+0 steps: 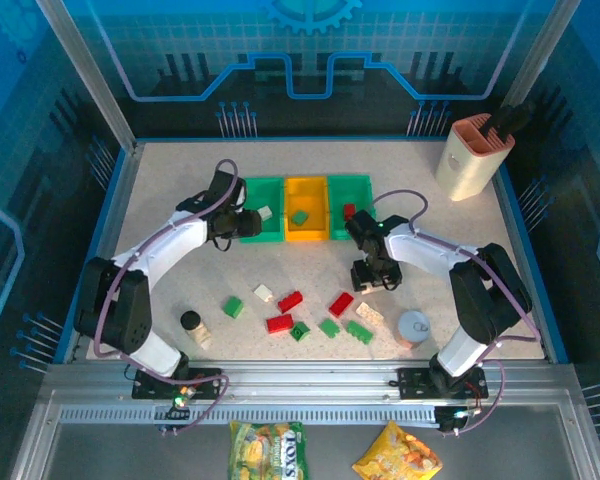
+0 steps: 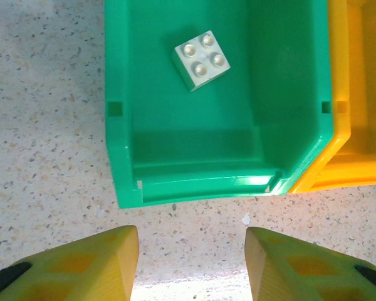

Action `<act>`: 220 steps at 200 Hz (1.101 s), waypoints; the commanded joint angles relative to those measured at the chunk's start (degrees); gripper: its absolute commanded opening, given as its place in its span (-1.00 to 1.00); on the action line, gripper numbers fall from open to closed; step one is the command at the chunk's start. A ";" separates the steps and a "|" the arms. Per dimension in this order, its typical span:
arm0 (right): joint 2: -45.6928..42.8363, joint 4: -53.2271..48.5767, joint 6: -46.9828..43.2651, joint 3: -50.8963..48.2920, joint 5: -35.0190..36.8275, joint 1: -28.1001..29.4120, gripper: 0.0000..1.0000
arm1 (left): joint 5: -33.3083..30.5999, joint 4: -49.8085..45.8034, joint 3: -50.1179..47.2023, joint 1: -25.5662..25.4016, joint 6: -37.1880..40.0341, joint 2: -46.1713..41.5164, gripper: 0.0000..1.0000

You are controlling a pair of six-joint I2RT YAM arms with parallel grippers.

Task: Sort the legos into containers by color
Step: Pick up the lego from the center of the table.

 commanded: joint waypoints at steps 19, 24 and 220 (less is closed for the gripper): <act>1.77 -3.60 -0.08 6.53 1.81 2.76 0.27 | 1.53 -2.32 -2.65 2.92 1.45 -5.06 -0.01; 2.27 -3.82 -0.37 7.56 1.97 3.10 0.27 | 1.69 -2.56 -2.95 3.41 1.58 -5.74 0.00; 12.99 17.00 -66.31 27.74 -4.29 13.68 0.14 | -8.56 -16.99 -3.22 10.31 15.93 -22.95 0.06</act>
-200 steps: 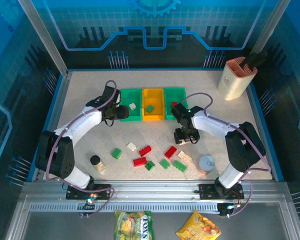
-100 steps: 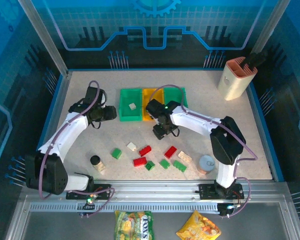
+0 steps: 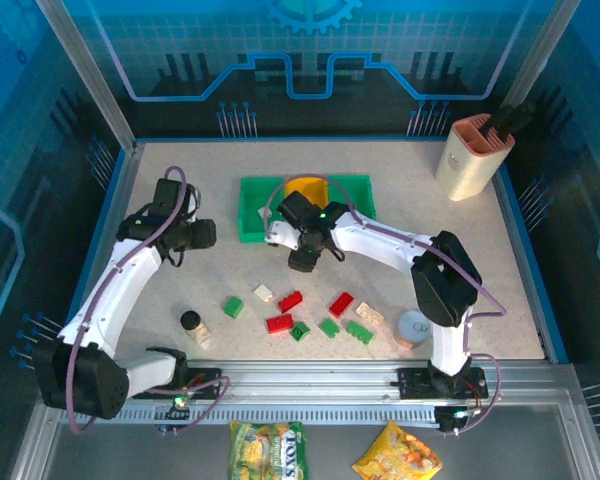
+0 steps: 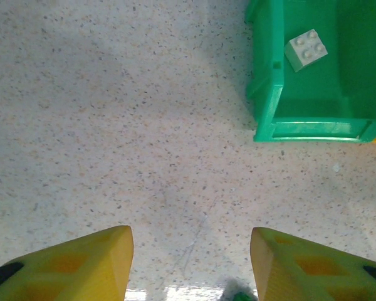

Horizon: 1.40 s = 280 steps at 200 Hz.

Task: Sort the legos into containers by color
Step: Pick up the lego from the center of the table, then place the lego in the container.

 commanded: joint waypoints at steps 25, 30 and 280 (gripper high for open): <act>1.90 6.08 -15.64 7.52 -5.46 -2.97 0.12 | -2.59 5.27 -4.78 0.54 5.01 -4.34 0.05; 2.60 6.17 -15.90 8.58 -5.45 -3.15 0.12 | -2.41 5.43 -4.78 0.50 5.07 -4.48 0.05; 33.24 6.49 -18.19 43.34 -2.25 -1.96 0.22 | 0.06 7.75 -6.78 0.90 4.90 -6.86 0.04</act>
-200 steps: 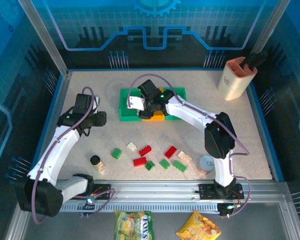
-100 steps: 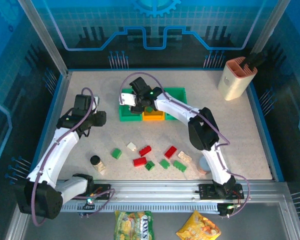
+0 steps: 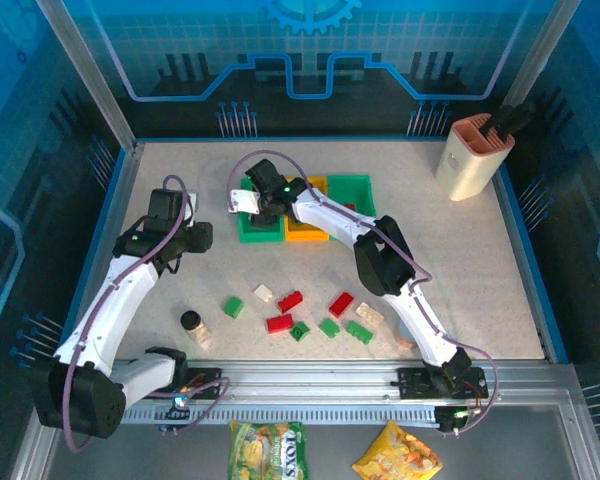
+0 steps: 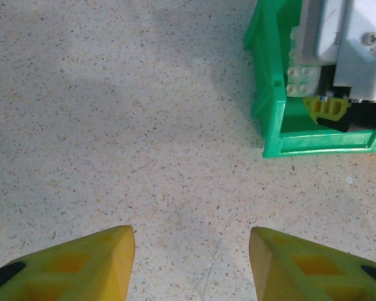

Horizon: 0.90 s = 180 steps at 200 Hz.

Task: Sort the legos into containers by color
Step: Place the lego in the container.

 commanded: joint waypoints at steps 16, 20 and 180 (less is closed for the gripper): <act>1.69 -1.47 -0.08 3.88 0.16 0.63 0.25 | 1.24 0.51 -0.71 0.53 0.39 -1.54 0.05; 1.59 -1.51 -0.07 3.94 0.17 0.63 0.26 | 1.33 0.46 -0.71 0.52 0.38 -1.55 0.05; -10.19 4.08 2.09 -6.95 3.35 1.38 0.47 | 2.35 0.34 -0.88 0.56 0.23 -2.01 0.07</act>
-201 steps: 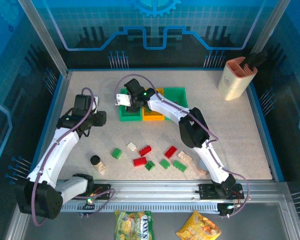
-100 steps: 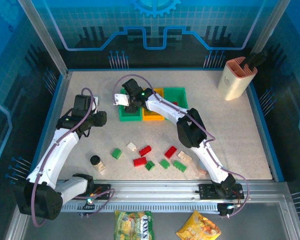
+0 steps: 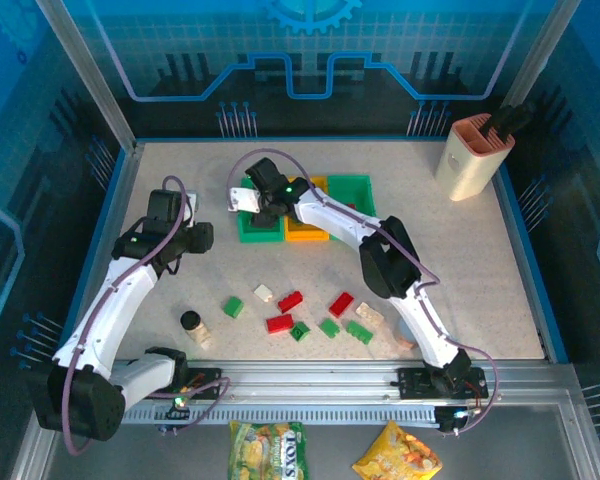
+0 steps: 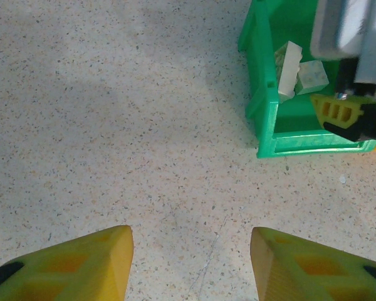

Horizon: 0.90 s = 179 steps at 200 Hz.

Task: Sort the legos into containers by color
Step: Place the lego in the container, then pick up the lego from the bottom-center of the table.

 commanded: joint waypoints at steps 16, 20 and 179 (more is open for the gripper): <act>-7.18 3.15 2.36 -4.84 0.93 0.77 0.46 | 1.98 0.26 -0.60 0.48 0.19 -1.03 0.07; -7.71 3.28 2.62 -5.52 0.89 0.77 0.46 | 1.96 0.24 -0.62 0.50 0.20 -0.99 0.07; -35.96 -3.55 -5.09 -42.56 -24.95 0.82 0.30 | 3.06 0.12 -0.21 0.46 0.44 1.78 0.07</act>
